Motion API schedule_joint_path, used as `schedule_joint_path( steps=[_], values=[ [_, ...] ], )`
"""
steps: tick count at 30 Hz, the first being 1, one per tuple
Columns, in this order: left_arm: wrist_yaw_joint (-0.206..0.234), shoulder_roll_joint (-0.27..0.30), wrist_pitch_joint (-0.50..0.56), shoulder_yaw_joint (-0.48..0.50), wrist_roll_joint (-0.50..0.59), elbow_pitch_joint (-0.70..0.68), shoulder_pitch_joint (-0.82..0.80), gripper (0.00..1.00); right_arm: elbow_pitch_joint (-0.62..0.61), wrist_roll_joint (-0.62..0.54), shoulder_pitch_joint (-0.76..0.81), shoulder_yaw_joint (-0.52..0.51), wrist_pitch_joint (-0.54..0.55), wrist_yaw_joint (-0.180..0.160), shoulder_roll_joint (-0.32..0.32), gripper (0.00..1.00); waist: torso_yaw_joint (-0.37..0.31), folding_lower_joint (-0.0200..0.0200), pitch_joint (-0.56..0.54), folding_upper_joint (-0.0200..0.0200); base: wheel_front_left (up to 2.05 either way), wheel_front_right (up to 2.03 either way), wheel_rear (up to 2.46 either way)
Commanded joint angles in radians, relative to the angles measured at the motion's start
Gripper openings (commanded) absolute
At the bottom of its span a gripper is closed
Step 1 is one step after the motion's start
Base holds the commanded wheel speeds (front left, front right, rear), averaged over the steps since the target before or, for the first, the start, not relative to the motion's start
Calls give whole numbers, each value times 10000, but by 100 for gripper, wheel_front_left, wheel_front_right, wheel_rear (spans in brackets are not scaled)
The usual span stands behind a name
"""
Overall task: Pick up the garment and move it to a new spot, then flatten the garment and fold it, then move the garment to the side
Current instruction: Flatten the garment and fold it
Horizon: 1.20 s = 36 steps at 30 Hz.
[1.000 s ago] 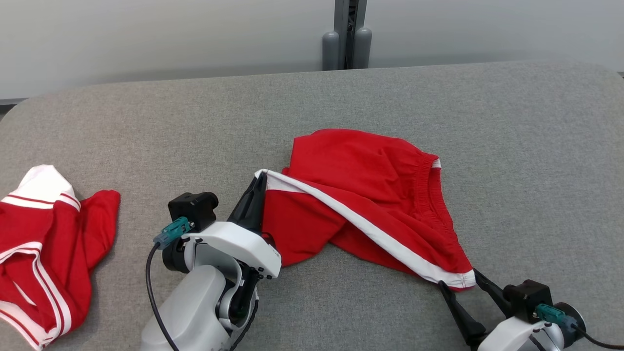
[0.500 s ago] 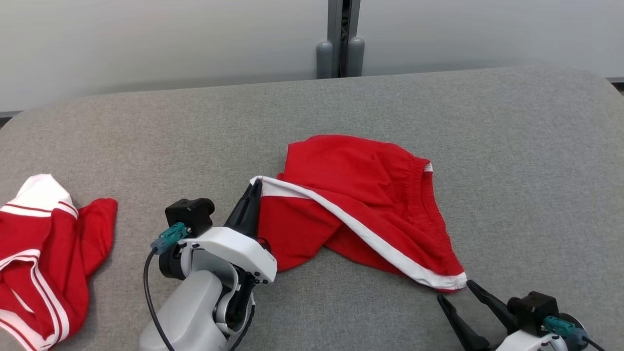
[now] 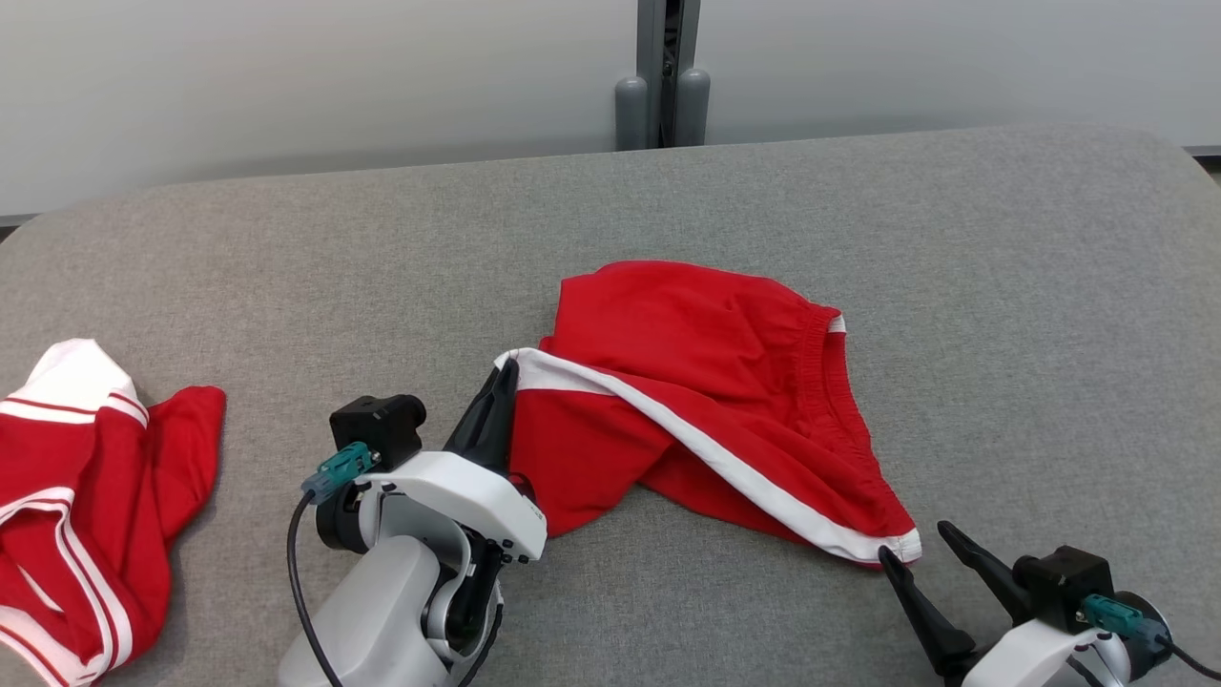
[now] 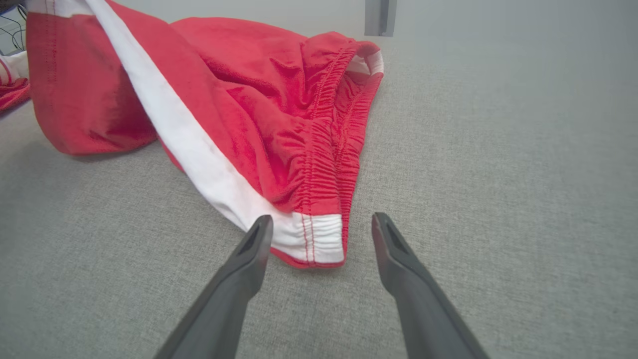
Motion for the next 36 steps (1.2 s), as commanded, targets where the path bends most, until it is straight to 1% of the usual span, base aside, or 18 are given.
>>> schedule_joint_path(
  steps=[1,7,8,9,11,12,13,20,24,27,31,36],
  values=[
    [-24,40,-54,-3,36,5,-140,0,29,-40,-94,-69,-47,2,17,100,39,0,31,0,0,0,0],
    [-6,35,-54,-62,-29,28,-216,0,229,112,-188,57,-47,2,45,100,159,0,93,0,0,0,0],
    [1,35,-54,-68,-39,25,-227,0,264,170,-212,122,-47,2,43,89,172,0,100,0,0,0,0],
    [11,34,-54,-72,-52,22,-232,0,287,228,-233,165,-48,2,30,61,182,0,104,0,0,0,0],
    [28,34,-54,-91,-84,26,-229,0,355,351,-277,290,-29,2,-8,22,194,0,96,0,0,0,0],
    [28,34,-54,-91,-84,26,-229,0,355,351,-277,290,-29,2,-8,22,194,0,96,0,0,0,0],
    [37,35,-54,-99,-95,31,-222,0,389,409,-311,344,-29,2,-18,0,195,0,93,0,0,0,0],
    [41,34,-54,-29,-117,49,-155,0,425,635,-412,523,-35,2,-106,0,129,0,26,0,0,0,0],
    [26,35,-54,53,-61,79,-78,0,163,940,-380,653,-38,2,-184,0,83,0,-70,0,0,0,0],
    [14,35,-54,170,31,66,-22,0,-250,1487,-365,758,-22,2,-289,0,72,0,-171,0,0,0,0],
    [-4,36,-54,356,154,22,49,0,-1010,2406,-491,816,137,2,-619,0,68,0,-363,0,0,0,0],
    [-66,43,-53,582,282,-10,235,0,-1860,3508,-808,609,398,2,-1078,0,85,0,-654,0,0,0,0]
  ],
)
